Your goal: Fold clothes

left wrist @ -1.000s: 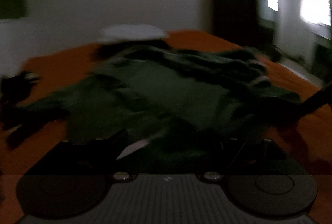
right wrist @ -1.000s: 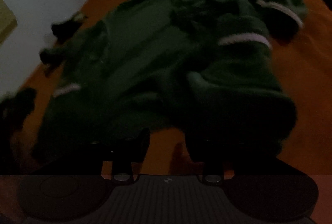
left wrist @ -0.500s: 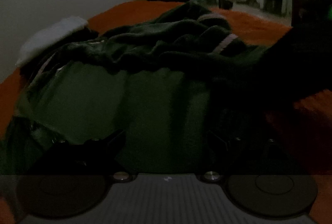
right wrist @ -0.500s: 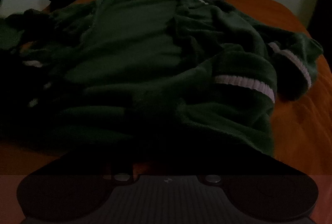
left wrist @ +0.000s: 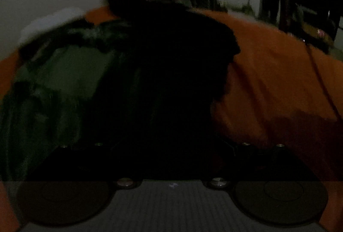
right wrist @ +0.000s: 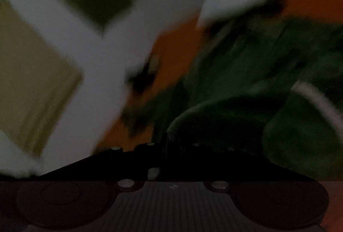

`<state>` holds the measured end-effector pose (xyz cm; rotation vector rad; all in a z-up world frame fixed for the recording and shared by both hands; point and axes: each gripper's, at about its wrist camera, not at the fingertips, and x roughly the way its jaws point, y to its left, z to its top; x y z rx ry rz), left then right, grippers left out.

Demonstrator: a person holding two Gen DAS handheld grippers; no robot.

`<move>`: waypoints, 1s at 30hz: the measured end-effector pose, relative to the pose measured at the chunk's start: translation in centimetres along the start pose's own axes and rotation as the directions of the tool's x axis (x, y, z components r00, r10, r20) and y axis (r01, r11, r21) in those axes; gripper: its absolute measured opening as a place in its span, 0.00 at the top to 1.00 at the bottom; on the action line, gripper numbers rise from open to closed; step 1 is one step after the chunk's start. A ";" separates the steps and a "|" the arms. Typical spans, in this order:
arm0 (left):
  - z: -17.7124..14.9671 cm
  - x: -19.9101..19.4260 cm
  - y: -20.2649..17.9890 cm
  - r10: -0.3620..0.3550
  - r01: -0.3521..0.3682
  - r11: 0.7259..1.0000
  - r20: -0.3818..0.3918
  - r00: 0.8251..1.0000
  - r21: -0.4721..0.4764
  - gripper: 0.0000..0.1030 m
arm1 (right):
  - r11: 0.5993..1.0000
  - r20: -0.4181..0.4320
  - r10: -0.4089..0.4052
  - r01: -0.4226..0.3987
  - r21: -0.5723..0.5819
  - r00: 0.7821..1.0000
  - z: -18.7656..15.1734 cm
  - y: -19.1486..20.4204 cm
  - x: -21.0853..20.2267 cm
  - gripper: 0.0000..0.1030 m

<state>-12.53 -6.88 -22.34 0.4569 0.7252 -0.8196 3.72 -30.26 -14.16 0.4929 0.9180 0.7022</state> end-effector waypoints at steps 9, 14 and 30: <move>-0.4 -1.4 1.1 0.003 -0.001 0.996 0.020 1.000 -0.094 0.11 | 0.892 0.194 -0.451 0.442 0.093 0.871 -10.2 -4.8 -9.6 0.21; 0.0 0.2 0.0 -0.023 0.024 0.998 0.013 1.000 -0.057 0.11 | 0.809 0.229 -0.548 0.579 -0.102 0.805 -13.3 -4.8 -7.1 0.28; -0.3 -0.3 0.3 -0.004 0.000 0.983 -0.023 1.000 -0.182 0.11 | 0.518 0.477 -0.550 0.728 -0.449 0.686 -17.2 -3.6 -1.6 0.95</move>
